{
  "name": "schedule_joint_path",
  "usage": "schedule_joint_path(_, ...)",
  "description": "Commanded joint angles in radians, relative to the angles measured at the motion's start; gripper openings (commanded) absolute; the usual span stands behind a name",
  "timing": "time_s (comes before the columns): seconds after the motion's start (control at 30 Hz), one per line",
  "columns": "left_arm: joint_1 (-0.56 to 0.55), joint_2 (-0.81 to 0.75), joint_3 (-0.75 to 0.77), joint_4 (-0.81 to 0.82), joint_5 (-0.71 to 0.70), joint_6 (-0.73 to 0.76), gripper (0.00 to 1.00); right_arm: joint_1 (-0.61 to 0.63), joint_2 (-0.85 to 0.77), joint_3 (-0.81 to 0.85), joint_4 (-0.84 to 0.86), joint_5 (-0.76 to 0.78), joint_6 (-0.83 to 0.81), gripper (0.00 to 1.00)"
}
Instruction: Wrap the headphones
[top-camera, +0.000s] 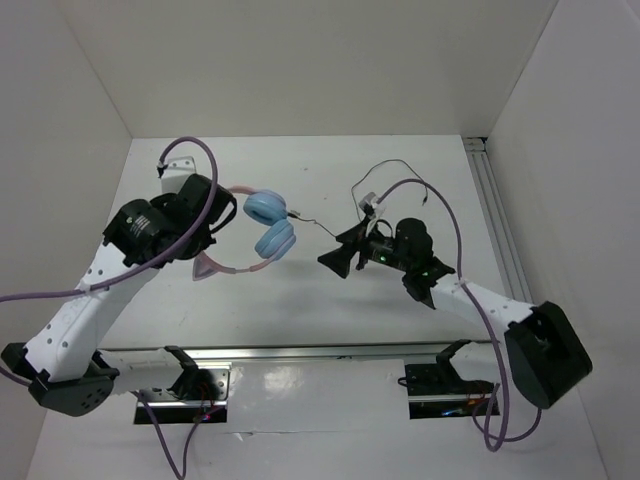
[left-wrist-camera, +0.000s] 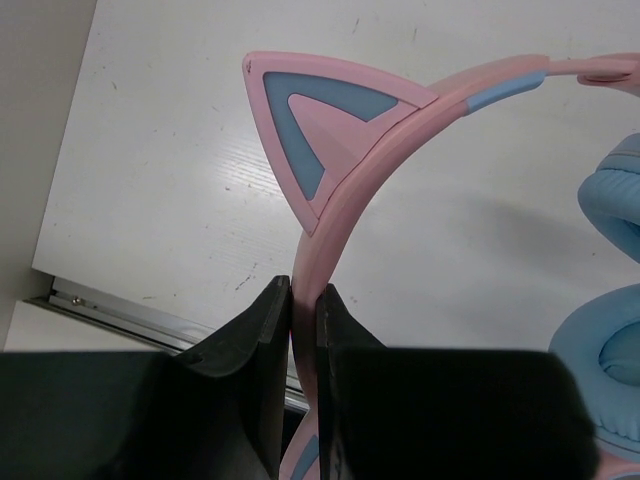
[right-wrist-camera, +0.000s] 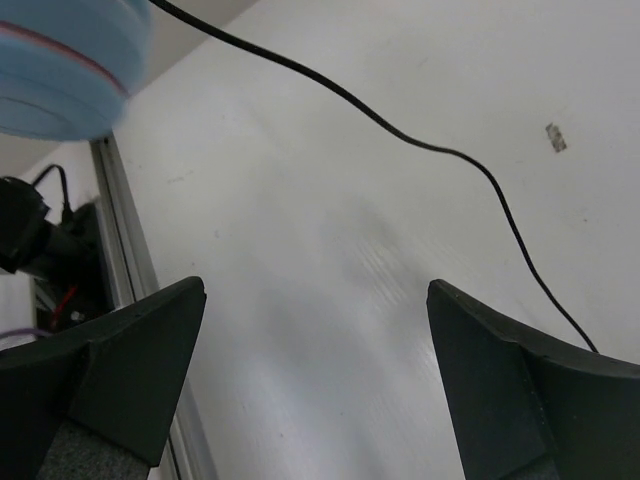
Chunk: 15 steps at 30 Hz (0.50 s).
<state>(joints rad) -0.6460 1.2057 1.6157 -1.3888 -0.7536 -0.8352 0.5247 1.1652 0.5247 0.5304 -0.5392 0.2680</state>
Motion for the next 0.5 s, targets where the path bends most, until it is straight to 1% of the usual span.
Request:
schedule_joint_path(0.0, 0.006, -0.070, 0.075, 0.024, 0.043, 0.018, 0.00, 0.015, 0.095, 0.067, 0.072, 0.070, -0.087, 0.99)
schedule_joint_path(0.03, 0.015, -0.071, 0.087, 0.024, 0.054, 0.018, 0.00, 0.015, 0.117, 0.077, 0.082, 0.106, -0.087, 0.99)
schedule_joint_path(0.13, 0.016, -0.094, 0.107, 0.024, 0.063, 0.039, 0.00, 0.015, 0.191, 0.118, 0.091, 0.139, -0.096, 0.99)
schedule_joint_path(0.3, 0.016, -0.112, 0.107, 0.024, 0.073, 0.059, 0.00, 0.015, 0.321, 0.201, 0.100, 0.114, -0.118, 0.97)
schedule_joint_path(0.47, 0.025, -0.112, 0.098, 0.024, 0.073, 0.077, 0.00, 0.015, 0.396, 0.253, 0.102, 0.114, -0.127, 0.97)
